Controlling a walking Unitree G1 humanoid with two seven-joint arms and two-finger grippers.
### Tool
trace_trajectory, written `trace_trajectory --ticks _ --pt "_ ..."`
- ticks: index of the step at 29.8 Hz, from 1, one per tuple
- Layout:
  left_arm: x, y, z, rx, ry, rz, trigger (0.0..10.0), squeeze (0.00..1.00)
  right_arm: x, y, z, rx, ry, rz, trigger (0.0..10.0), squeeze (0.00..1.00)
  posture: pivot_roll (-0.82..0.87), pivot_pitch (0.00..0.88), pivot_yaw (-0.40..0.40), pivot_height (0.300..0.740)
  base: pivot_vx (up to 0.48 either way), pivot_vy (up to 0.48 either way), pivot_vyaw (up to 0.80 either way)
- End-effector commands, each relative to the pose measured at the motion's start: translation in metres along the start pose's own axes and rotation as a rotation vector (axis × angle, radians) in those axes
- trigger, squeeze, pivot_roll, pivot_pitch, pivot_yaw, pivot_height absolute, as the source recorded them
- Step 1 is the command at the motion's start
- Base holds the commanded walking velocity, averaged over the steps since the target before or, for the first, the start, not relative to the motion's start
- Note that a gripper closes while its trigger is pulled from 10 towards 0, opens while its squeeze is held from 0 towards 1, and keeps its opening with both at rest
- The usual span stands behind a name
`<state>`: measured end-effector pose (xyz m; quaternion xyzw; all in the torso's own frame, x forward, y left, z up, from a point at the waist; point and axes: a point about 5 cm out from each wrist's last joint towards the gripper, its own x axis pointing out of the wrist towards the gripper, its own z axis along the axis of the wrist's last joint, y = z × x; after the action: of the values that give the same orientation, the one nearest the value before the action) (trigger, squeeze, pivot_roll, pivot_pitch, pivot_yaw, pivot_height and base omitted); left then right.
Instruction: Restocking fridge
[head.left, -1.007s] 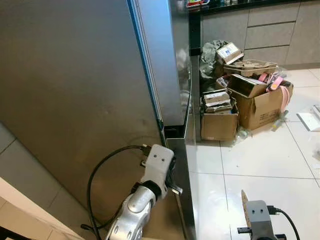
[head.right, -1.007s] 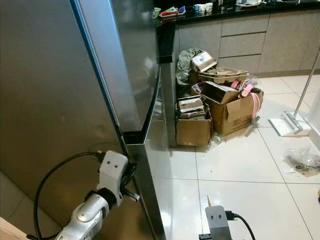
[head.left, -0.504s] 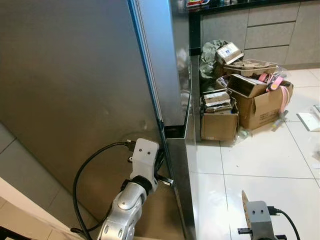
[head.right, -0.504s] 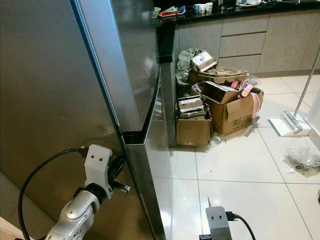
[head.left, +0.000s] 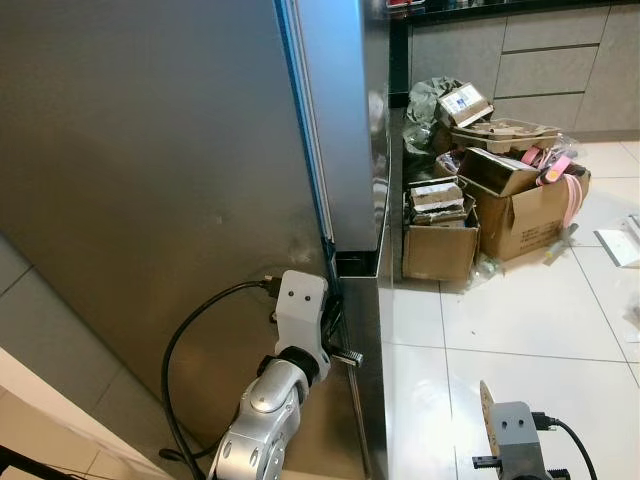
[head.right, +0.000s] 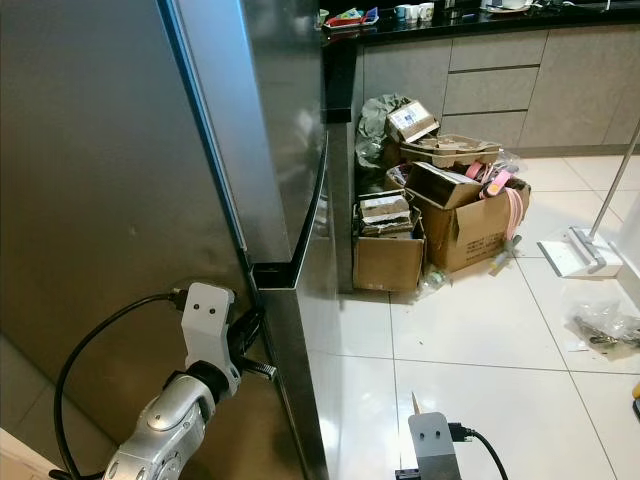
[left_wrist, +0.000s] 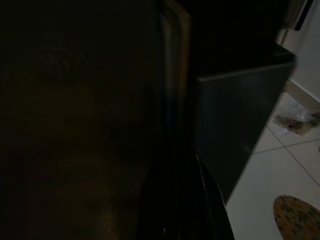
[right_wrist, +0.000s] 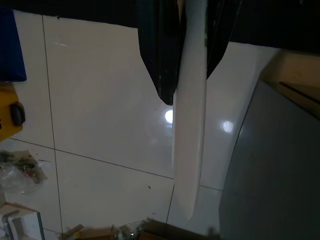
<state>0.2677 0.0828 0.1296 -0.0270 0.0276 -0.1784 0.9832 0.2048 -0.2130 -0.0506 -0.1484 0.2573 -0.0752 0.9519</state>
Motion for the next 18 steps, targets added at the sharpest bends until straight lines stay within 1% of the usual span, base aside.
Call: trace_trajectory --ticks 1,7,13,14,16,17,18 --pt "0.001 0.005 0.001 0.011 -0.011 0.051 10.0 0.00 -0.001 0.004 -0.001 0.003 0.007 0.011 10.0 0.00 -0.09 0.021 0.080 0.737 0.000 0.000 0.00" --pt "0.001 0.007 0.003 0.019 -0.017 0.067 10.0 0.00 0.000 0.005 0.001 0.006 0.003 0.014 10.0 0.00 -0.09 0.022 0.079 0.737 0.000 0.000 0.00" --pt "0.003 -0.005 0.002 -0.015 -0.005 -0.001 10.0 0.00 0.000 0.006 0.001 0.010 0.005 0.012 10.0 0.00 -0.09 0.020 0.083 0.737 0.000 0.000 0.00" --pt "0.004 -0.006 0.002 -0.013 -0.005 -0.008 10.0 0.41 0.000 0.006 0.001 0.010 0.006 0.012 10.0 0.00 -0.10 0.019 0.084 0.737 0.000 0.000 0.00" --pt "0.004 -0.006 0.002 -0.012 -0.004 -0.012 10.0 0.41 0.000 0.006 0.001 0.010 0.006 0.011 10.0 0.00 -0.10 0.019 0.084 0.737 0.000 0.000 0.00" --pt "0.004 -0.006 0.002 -0.012 -0.004 -0.016 10.0 1.00 0.000 0.005 0.000 0.009 0.006 0.011 10.0 0.00 -0.10 0.019 0.084 0.737 0.000 0.000 0.00" --pt "0.004 -0.006 0.002 -0.014 -0.004 -0.015 10.0 1.00 0.000 0.005 0.000 0.009 0.006 0.009 10.0 0.00 -0.10 0.020 0.083 0.737 0.000 0.000 0.00"
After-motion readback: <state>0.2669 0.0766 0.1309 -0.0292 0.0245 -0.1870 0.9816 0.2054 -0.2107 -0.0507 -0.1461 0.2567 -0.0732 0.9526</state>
